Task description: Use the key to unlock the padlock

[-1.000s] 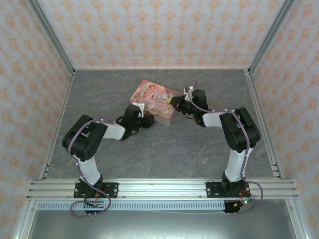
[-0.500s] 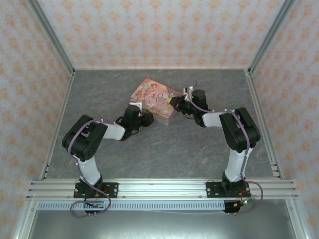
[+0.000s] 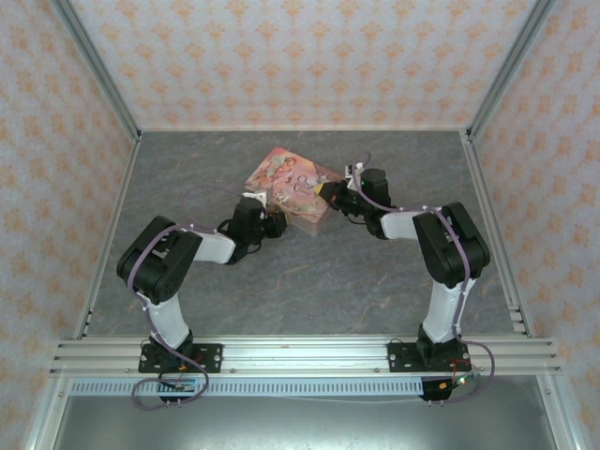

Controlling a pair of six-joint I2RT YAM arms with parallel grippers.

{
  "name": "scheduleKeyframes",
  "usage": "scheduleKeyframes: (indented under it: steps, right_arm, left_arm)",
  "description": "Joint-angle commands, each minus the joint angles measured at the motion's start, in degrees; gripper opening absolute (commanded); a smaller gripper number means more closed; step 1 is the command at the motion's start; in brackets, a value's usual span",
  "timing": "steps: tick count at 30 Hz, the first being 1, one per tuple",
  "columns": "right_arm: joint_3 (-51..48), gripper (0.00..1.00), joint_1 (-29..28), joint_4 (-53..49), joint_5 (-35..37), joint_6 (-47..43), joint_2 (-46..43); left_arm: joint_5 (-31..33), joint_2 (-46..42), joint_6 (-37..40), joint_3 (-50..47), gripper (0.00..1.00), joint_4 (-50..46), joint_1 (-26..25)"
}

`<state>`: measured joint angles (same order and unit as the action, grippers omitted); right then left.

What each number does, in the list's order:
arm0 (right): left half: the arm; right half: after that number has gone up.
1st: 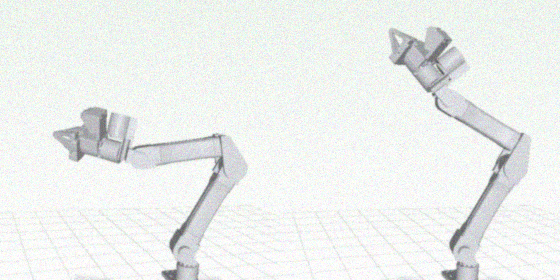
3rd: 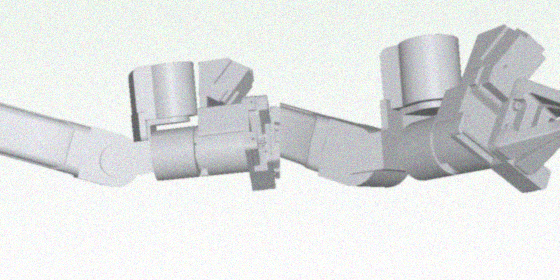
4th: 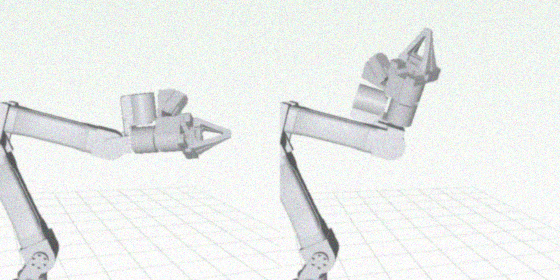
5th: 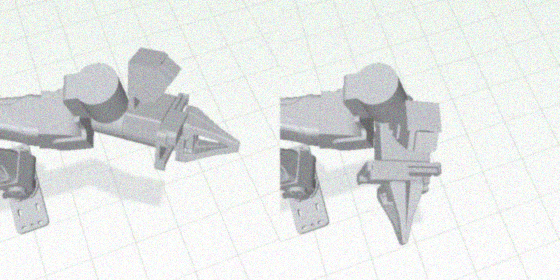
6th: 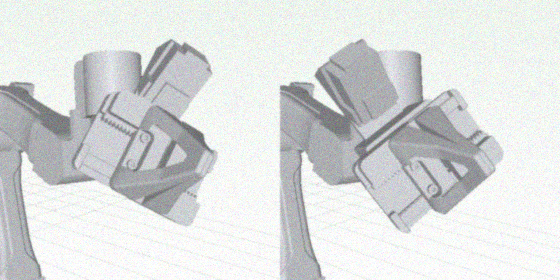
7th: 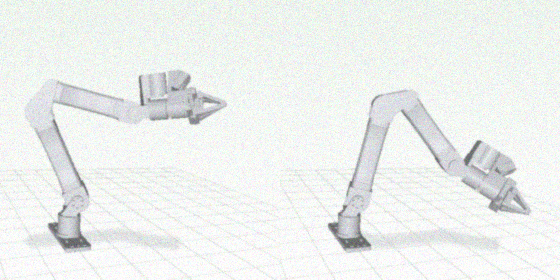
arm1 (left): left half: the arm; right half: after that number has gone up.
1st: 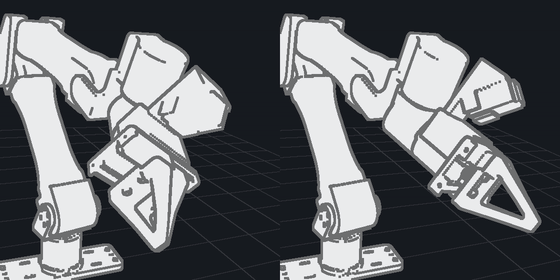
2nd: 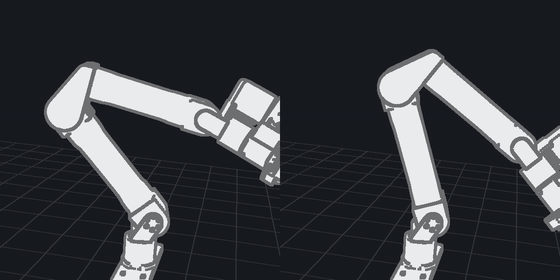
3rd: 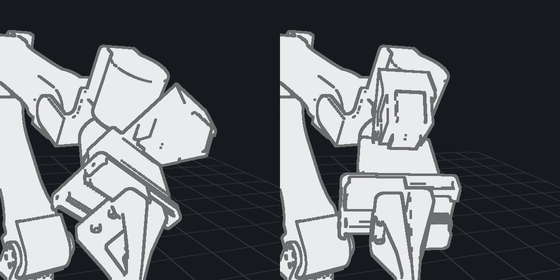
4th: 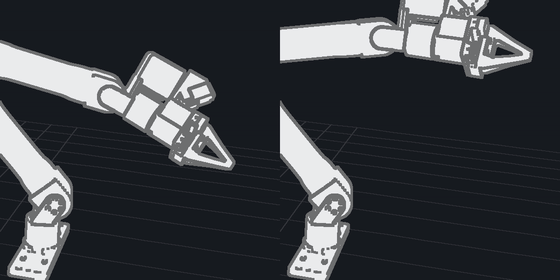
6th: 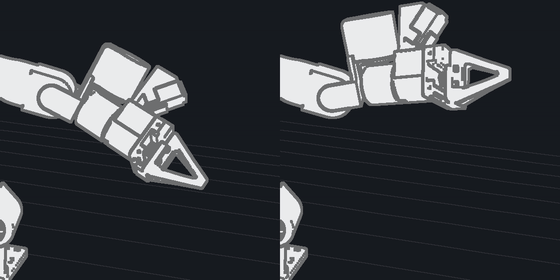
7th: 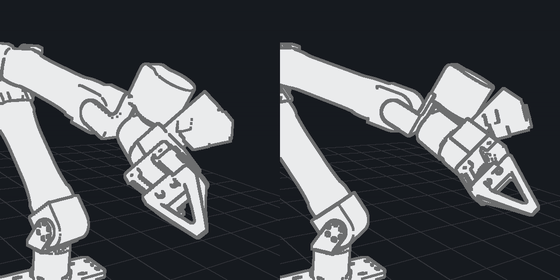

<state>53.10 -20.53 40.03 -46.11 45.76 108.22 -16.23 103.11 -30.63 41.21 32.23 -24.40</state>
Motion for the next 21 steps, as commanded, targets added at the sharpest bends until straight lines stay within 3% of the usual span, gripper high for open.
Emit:
scheduleKeyframes:
  steps: [1, 7, 12, 21]
  right_arm:
    - [-1.4, 0.0, 0.2, 3.3, -0.2, -1.7, -4.1]
    - [-5.6, 0.0, 1.4, 5.6, 0.1, -6.6, -10.4]
    - [-11.2, 0.0, 1.4, 6.4, -1.7, -12.3, -15.1]
    - [-22.3, 0.0, 0.9, 10.2, -3.5, -18.6, -23.1]
  left_arm:
    - [-1.0, -2.2, -3.4, 1.6, 0.21, 1.0, -0.9]
    - [-1.7, -4.6, -11.2, 3.3, 0.15, -3.0, -3.2]
    - [-3.0, -5.5, -22.1, 5.1, 0.09, -5.5, -4.2]
    - [-4.0, -7.1, -36.8, 8.1, 0.06, -8.3, -5.3]
